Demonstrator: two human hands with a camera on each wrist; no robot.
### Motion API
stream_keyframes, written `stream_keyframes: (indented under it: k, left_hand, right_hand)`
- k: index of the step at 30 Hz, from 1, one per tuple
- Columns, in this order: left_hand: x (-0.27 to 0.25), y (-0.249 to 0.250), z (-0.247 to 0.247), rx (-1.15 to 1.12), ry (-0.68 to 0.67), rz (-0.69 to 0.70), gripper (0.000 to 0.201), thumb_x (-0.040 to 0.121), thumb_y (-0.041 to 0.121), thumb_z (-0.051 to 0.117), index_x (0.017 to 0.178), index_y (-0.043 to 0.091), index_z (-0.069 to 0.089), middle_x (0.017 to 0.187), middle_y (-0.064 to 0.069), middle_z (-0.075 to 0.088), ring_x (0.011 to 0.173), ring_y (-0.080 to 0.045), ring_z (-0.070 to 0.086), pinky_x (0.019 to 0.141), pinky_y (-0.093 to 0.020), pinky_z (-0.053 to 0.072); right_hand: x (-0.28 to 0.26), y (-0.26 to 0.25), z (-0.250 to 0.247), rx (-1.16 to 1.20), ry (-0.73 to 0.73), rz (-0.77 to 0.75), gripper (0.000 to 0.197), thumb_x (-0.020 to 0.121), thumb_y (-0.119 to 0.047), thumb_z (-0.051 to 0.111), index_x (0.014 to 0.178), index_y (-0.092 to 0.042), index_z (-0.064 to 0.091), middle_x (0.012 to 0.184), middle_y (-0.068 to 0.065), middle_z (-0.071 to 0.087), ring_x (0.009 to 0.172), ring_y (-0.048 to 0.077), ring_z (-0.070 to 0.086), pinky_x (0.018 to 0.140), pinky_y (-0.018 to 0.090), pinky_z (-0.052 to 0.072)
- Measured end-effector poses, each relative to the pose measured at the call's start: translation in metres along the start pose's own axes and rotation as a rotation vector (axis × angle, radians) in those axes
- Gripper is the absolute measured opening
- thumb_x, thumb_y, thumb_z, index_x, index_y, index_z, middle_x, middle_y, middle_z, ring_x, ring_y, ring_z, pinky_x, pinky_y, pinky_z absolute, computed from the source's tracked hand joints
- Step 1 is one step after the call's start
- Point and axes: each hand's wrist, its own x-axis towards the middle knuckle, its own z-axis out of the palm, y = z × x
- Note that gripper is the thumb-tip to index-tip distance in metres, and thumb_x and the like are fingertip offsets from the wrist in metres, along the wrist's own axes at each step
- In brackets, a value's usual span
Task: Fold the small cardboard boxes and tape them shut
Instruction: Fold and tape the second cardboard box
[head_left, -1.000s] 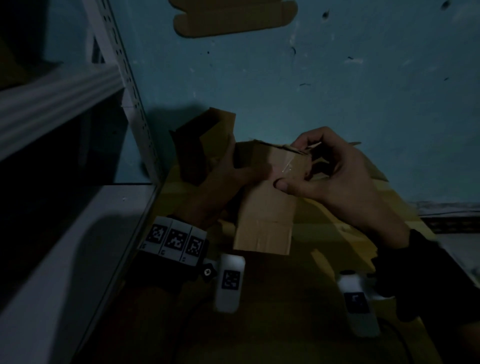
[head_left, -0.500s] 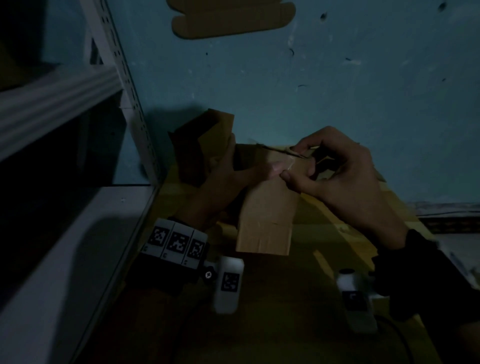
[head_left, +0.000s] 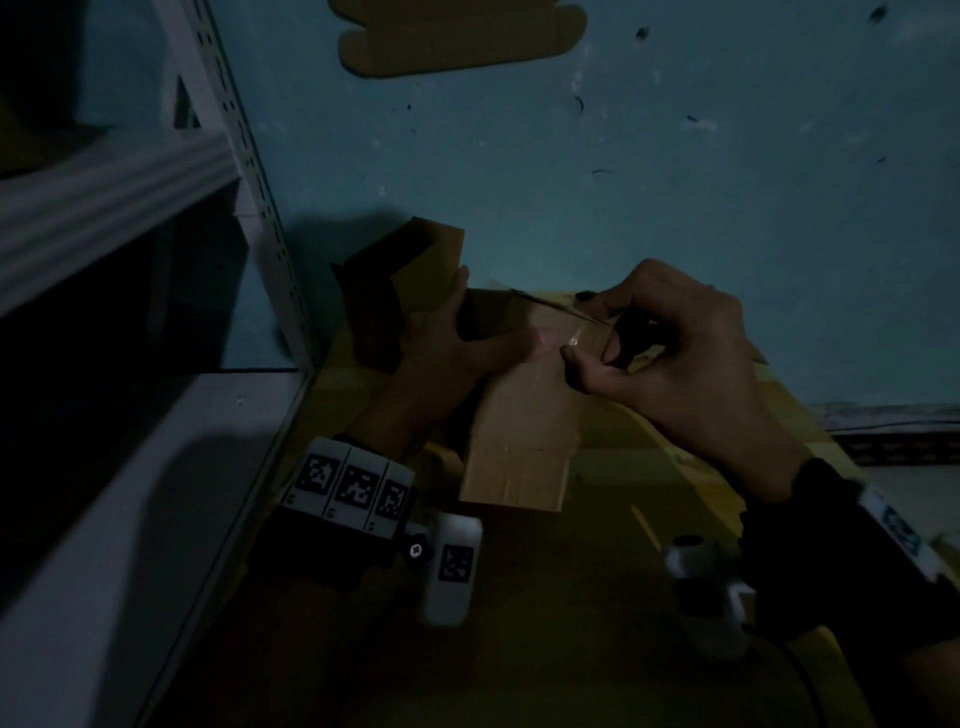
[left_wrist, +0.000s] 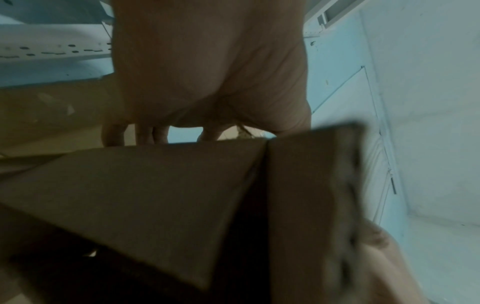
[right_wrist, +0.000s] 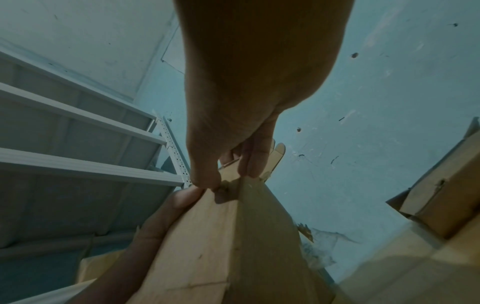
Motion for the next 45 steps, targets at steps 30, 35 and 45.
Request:
stream_keyframes:
  k: [30, 35, 45]
  left_hand:
    - [0.012, -0.01, -0.002, 0.099, 0.013, -0.021, 0.122, 0.04, 0.083, 0.078, 0.146, 0.049, 0.029, 0.149, -0.009, 0.04, 0.129, -0.035, 0.047, 0.101, -0.058, 0.044]
    - [0.007, -0.006, -0.004, 0.093, -0.013, 0.007, 0.123, 0.047, 0.077, 0.08, 0.151, 0.044, 0.023, 0.151, -0.006, 0.04, 0.131, -0.029, 0.047, 0.105, -0.053, 0.043]
    - [0.009, -0.005, -0.003, 0.088, -0.04, -0.001, 0.118, 0.045, 0.075, 0.084, 0.146, 0.048, 0.031, 0.149, -0.007, 0.041, 0.128, -0.032, 0.05, 0.099, -0.056, 0.047]
  right_hand:
    - [0.0, -0.005, 0.004, -0.017, -0.02, 0.112, 0.04, 0.068, -0.036, 0.089, 0.08, -0.011, 0.06, 0.08, 0.005, 0.06, 0.069, 0.022, 0.056, 0.058, 0.037, 0.046]
    - [0.0, -0.003, 0.002, -0.003, -0.035, 0.105, 0.034, 0.073, -0.029, 0.086, 0.08, -0.009, 0.059, 0.078, 0.004, 0.059, 0.068, 0.024, 0.058, 0.058, 0.042, 0.049]
    - [-0.001, -0.003, -0.003, -0.1, -0.07, 0.084, 0.029, 0.081, -0.026, 0.082, 0.084, -0.006, 0.06, 0.081, -0.001, 0.057, 0.068, 0.011, 0.051, 0.061, 0.019, 0.039]
